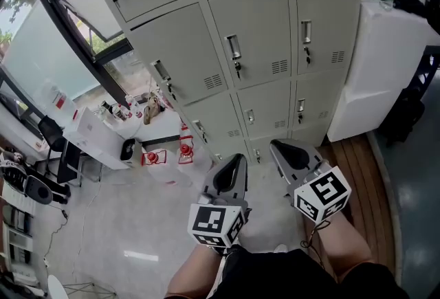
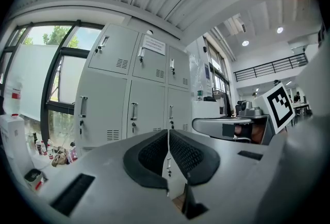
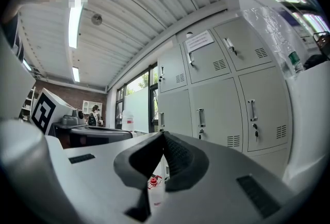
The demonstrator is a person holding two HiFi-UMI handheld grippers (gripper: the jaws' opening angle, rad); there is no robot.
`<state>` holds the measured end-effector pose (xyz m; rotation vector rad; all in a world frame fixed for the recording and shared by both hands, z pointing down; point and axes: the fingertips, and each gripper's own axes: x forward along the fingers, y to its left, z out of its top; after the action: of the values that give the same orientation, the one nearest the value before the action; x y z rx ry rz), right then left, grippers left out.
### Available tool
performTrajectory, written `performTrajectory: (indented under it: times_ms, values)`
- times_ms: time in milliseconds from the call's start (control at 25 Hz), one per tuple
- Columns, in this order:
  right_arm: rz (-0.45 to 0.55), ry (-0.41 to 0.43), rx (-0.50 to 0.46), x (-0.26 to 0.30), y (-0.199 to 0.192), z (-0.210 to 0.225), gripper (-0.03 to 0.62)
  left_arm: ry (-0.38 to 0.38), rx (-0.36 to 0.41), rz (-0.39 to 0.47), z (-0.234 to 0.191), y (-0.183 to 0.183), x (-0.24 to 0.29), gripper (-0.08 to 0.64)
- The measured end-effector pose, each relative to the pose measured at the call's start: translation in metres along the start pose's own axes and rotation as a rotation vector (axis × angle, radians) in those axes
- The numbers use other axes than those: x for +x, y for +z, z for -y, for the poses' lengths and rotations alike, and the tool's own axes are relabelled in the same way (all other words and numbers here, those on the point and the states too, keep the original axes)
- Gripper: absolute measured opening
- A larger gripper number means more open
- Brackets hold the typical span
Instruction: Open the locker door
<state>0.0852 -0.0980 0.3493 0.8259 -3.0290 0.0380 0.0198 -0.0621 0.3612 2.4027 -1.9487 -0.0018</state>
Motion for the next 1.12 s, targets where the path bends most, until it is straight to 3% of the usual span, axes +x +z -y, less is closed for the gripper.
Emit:
performTrajectory:
  times_ms: [360,1120]
  values:
    - [-0.012,-0.079,0.007,0.046,0.002,0.003,0.054,-0.075,-0.025,-0.022,-0.045,0.000,0.018,0.023]
    - [-0.035,-0.227,-0.014,0.155,0.009,-0.008,0.054,-0.197,-0.064,0.017,-0.164,0.009,0.047,0.023]
